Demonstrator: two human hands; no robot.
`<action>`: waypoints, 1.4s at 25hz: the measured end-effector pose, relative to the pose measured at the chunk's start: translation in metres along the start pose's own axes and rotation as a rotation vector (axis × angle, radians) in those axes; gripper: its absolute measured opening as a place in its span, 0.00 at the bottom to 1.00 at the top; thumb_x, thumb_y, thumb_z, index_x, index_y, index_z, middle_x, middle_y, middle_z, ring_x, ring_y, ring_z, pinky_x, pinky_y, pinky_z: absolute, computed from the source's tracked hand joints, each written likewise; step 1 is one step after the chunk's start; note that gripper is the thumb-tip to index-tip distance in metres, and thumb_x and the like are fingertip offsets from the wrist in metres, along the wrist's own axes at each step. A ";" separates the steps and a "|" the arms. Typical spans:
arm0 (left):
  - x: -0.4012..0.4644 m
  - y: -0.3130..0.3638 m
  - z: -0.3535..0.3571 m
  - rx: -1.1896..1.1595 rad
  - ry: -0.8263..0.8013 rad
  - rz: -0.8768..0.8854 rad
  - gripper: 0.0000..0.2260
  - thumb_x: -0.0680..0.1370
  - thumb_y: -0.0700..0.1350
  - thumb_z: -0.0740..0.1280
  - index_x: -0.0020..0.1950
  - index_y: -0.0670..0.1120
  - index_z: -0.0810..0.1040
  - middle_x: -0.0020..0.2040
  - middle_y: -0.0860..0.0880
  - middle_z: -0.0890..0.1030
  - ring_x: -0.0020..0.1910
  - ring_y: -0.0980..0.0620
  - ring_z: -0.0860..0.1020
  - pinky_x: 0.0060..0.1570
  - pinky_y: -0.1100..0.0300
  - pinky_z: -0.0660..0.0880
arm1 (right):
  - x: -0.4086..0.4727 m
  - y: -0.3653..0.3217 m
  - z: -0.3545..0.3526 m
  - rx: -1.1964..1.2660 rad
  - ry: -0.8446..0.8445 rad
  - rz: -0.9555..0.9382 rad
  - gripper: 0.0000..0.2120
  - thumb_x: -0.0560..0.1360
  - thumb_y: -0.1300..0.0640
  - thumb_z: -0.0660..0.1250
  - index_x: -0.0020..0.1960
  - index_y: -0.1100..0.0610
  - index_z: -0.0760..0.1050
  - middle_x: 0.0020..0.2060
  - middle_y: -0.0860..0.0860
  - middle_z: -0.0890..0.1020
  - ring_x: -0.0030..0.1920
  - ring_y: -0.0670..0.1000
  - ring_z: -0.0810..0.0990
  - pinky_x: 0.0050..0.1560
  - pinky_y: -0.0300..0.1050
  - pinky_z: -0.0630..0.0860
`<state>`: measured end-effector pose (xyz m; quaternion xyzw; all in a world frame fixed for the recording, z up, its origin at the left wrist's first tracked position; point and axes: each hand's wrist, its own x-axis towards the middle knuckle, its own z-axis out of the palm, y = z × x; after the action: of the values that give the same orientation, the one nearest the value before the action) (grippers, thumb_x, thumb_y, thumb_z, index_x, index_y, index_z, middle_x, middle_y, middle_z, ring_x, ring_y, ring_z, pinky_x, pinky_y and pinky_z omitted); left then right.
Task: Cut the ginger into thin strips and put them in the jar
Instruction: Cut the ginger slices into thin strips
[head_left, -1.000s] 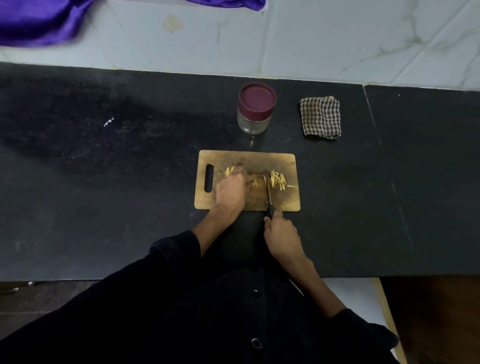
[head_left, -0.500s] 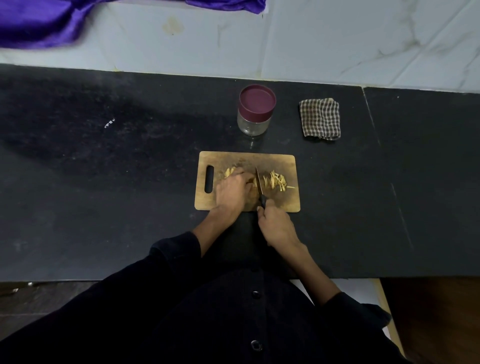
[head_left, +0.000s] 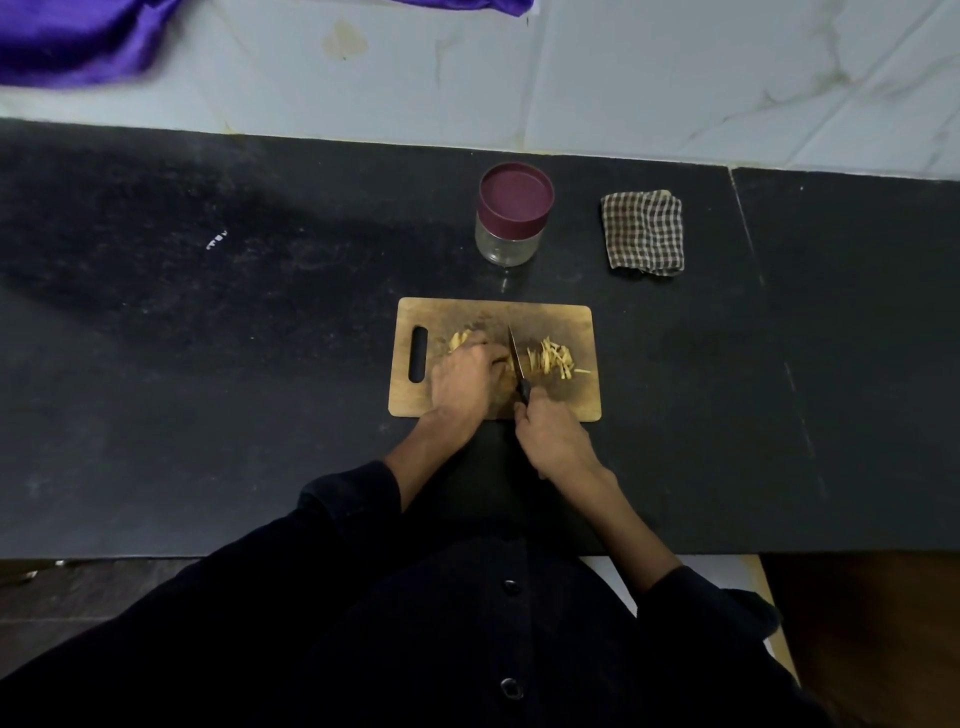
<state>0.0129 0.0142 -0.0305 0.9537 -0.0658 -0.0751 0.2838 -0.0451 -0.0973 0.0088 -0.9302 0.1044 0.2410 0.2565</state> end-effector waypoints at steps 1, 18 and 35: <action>0.000 0.000 0.000 0.004 0.001 -0.001 0.09 0.78 0.43 0.66 0.57 0.49 0.82 0.55 0.51 0.78 0.52 0.50 0.78 0.49 0.50 0.77 | 0.001 -0.001 0.000 0.002 -0.006 0.008 0.09 0.84 0.53 0.54 0.57 0.58 0.68 0.46 0.56 0.80 0.42 0.57 0.82 0.46 0.59 0.81; 0.000 -0.001 0.004 0.023 0.005 -0.010 0.10 0.78 0.47 0.67 0.58 0.50 0.81 0.56 0.51 0.78 0.52 0.49 0.78 0.51 0.49 0.76 | -0.027 0.025 0.015 0.061 0.043 0.060 0.15 0.84 0.52 0.53 0.63 0.60 0.67 0.53 0.60 0.80 0.54 0.60 0.79 0.50 0.53 0.74; 0.001 -0.003 0.005 0.003 0.003 -0.038 0.10 0.78 0.44 0.66 0.58 0.52 0.82 0.56 0.51 0.78 0.52 0.48 0.79 0.50 0.49 0.77 | -0.006 0.000 0.004 0.003 0.019 0.003 0.10 0.84 0.53 0.54 0.56 0.60 0.69 0.48 0.57 0.80 0.45 0.57 0.80 0.46 0.57 0.79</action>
<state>0.0135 0.0140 -0.0367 0.9553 -0.0473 -0.0793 0.2810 -0.0518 -0.0945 0.0087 -0.9318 0.1087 0.2323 0.2567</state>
